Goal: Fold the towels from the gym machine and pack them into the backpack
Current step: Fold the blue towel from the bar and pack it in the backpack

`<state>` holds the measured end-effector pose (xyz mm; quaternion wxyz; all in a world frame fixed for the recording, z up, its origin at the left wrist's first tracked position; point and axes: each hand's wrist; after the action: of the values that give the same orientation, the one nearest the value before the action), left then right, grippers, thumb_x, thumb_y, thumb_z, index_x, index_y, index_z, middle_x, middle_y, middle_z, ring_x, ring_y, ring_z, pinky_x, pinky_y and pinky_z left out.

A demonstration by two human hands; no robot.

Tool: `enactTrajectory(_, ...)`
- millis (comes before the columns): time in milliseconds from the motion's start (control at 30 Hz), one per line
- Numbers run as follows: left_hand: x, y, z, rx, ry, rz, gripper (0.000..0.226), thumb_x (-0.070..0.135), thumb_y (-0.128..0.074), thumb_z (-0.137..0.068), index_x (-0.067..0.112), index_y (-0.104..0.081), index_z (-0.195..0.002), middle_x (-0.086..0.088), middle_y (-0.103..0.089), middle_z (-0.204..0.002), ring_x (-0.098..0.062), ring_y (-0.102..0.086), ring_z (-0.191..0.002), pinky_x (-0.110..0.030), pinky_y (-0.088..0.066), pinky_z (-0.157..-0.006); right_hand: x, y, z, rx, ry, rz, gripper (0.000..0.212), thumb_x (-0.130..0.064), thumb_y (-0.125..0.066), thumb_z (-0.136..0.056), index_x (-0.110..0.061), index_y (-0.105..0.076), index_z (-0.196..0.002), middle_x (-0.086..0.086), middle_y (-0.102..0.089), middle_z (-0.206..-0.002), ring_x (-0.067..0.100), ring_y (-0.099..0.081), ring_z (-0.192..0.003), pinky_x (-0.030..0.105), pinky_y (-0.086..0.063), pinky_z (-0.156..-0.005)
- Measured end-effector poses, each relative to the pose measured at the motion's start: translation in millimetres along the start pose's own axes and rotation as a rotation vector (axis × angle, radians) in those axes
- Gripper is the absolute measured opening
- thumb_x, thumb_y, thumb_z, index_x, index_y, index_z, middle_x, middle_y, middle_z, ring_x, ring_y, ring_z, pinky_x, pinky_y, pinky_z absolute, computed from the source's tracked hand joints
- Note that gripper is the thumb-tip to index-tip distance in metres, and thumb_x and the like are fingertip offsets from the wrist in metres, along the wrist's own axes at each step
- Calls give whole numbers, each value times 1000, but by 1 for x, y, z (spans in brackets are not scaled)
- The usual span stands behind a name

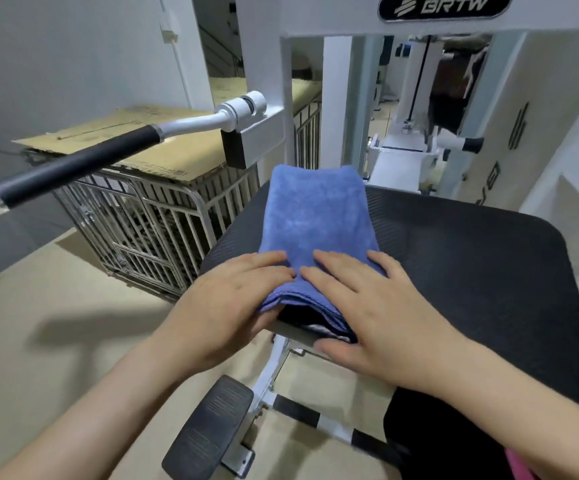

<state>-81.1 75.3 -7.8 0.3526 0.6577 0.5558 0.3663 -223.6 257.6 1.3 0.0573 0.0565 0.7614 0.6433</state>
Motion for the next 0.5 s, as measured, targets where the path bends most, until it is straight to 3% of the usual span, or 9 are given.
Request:
enactTrajectory(100, 29, 9, 9, 5, 71, 86, 24, 32, -41, -98, 16, -58, -106, 2, -66, -93, -22, -60, -84, -27, -45, -92, -7, -11, 16, 219, 27, -98, 42, -29, -55, -75, -21, -59, -116, -6, -65, -109, 18, -63, -100, 36, -45, -90)
enactTrajectory(167, 47, 12, 23, -2, 116, 163, 26, 37, -41, -99, 18, -58, -104, 6, -61, -87, -14, -57, -78, -25, -48, -78, -12, -2, 32, 252, 15, -168, 40, -17, -52, -67, -21, -63, -105, -8, -64, -93, 21, -62, -79, 33, -47, -72)
enactTrajectory(233, 59, 13, 36, 28, 150, 221, 26, 41, -40, -100, 22, -57, -102, 11, -57, -80, -3, -50, -70, -19, -43, -65, -16, 13, 45, 167, 2, -230, 40, -15, -52, -68, -26, -62, -105, -11, -59, -94, 19, -60, -74, 34, -50, -64)
enactTrajectory(367, 70, 12, 43, 146, 275, 397, 27, 45, -40, -99, 24, -57, -100, 7, -56, -75, -11, -52, -62, -21, -44, -58, -6, 50, 51, -125, 34, -533, 26, -11, -57, -85, -30, -64, -102, -11, -66, -90, 8, -62, -84, 29, -50, -74)
enactTrajectory(433, 68, 15, 34, 212, 361, 461, 30, 45, -42, -96, 19, -58, -94, 2, -54, -74, -10, -48, -61, -20, -42, -58, 7, 65, 38, -103, 7, -706, 21, -10, -63, -86, -26, -68, -99, -8, -69, -89, 0, -63, -83, 24, -49, -76)
enactTrajectory(500, 60, 20, 18, 242, 485, 575, 37, 45, -43, -95, 13, -61, -96, -2, -62, -82, -19, -57, -73, -29, -48, -68, 19, 72, 16, -22, -49, -833, 14, -9, -63, -87, -18, -69, -96, 5, -69, -89, 6, -60, -81, 32, -49, -78)
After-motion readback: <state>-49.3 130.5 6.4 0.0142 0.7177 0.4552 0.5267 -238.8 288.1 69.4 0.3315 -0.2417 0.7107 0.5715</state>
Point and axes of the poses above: each hand's wrist, its own z-axis away from the middle knuckle, its own y-axis out of the back of the hand, x = y × z
